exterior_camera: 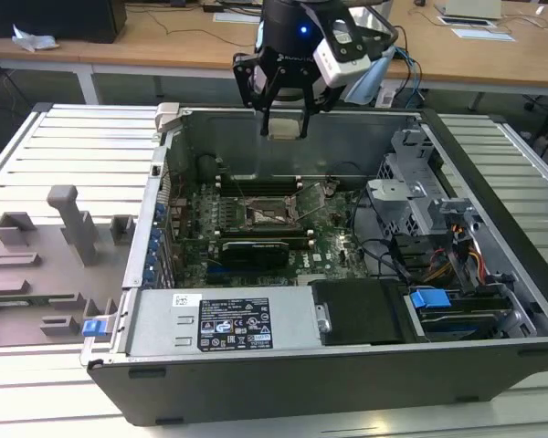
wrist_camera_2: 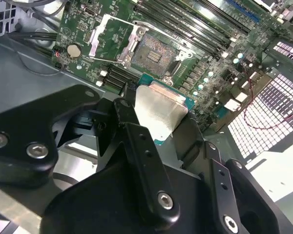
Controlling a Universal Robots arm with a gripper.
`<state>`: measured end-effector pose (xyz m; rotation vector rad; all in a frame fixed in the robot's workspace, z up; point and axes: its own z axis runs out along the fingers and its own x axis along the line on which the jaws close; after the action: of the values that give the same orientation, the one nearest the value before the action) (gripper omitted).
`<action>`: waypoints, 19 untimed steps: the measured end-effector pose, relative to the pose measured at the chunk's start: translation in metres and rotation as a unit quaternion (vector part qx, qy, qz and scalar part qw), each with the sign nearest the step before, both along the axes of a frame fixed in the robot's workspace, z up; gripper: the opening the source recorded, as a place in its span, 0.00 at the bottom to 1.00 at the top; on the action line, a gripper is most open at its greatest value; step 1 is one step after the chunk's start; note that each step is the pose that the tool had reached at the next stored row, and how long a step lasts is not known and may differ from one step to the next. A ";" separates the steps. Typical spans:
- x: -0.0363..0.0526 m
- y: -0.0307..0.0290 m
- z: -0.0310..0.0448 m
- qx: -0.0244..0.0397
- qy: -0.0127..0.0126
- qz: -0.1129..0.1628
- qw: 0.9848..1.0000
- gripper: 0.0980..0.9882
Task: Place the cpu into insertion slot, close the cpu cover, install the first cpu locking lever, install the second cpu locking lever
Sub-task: 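Place the cpu into insertion slot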
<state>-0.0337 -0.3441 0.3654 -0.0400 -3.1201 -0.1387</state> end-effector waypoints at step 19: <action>0.0000 0.0000 -0.0212 -0.002 0.000 0.000 1.000 0.50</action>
<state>-0.0337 -0.3441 0.3442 -0.0400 -3.1204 -0.1337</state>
